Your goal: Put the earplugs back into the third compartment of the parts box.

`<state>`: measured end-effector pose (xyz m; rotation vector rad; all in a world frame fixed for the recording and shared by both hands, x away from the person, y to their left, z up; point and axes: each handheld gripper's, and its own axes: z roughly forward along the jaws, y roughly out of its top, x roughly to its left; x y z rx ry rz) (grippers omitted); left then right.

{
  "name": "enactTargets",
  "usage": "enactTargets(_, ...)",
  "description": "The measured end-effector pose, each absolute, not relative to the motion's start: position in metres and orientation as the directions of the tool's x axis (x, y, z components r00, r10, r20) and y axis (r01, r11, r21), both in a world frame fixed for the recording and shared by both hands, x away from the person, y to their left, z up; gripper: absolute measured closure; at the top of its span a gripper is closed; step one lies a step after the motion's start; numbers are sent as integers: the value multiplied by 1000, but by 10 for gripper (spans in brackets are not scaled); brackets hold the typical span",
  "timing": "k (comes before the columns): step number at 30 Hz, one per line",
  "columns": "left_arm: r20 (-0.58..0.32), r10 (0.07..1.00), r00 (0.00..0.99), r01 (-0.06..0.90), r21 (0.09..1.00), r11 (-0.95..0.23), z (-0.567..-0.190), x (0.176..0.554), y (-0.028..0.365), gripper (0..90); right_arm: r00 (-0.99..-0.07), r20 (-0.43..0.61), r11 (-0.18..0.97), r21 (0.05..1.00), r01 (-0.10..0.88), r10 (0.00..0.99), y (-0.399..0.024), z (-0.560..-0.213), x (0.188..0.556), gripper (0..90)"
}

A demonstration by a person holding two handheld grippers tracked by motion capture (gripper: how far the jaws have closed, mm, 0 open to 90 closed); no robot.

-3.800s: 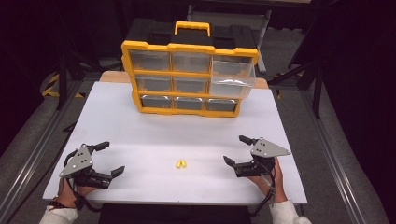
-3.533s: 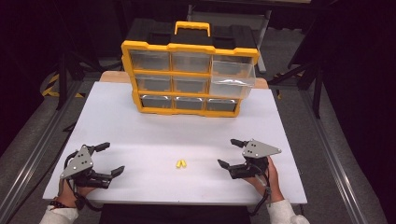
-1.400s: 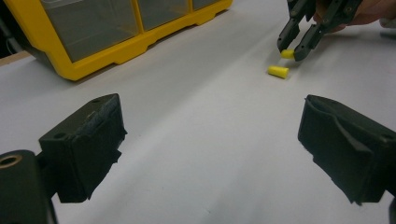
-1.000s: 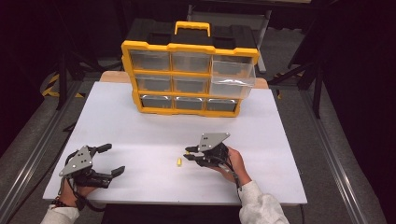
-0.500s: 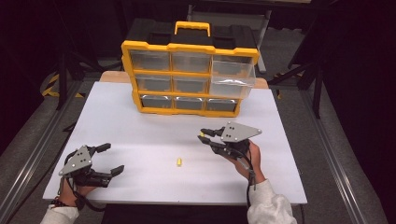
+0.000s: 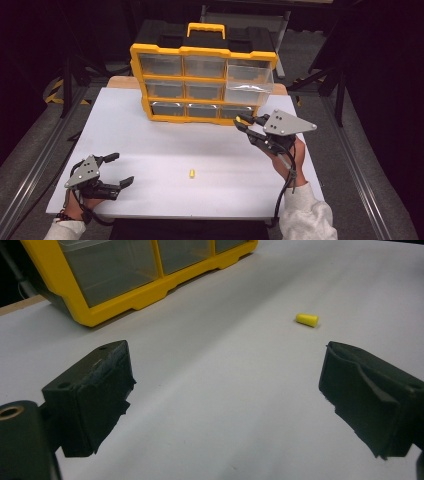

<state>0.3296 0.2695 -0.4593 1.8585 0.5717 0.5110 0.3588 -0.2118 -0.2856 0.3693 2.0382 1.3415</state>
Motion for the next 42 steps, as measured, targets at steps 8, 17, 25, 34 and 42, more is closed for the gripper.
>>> enactTargets(8,83,602,794,144,937,-319,-459,330,268,87,-699,-405,437,888,-146,589,-216,-256,361,741)
enactTargets(17,89,605,791,142,935,-324,-460,330,268,91,-655,-429,442,883,-158,622,-221,-229,374,741)
enactTargets(25,94,598,796,136,935,-327,-461,329,268,95,-612,-424,465,880,-102,668,-223,-210,405,742)
enactTargets(34,105,589,801,134,928,-348,-462,329,265,107,-580,-380,447,894,-31,720,-226,-211,431,731)
enactTargets(42,122,577,807,128,919,-373,-462,328,262,108,-561,-344,424,906,15,753,-228,-216,442,696)
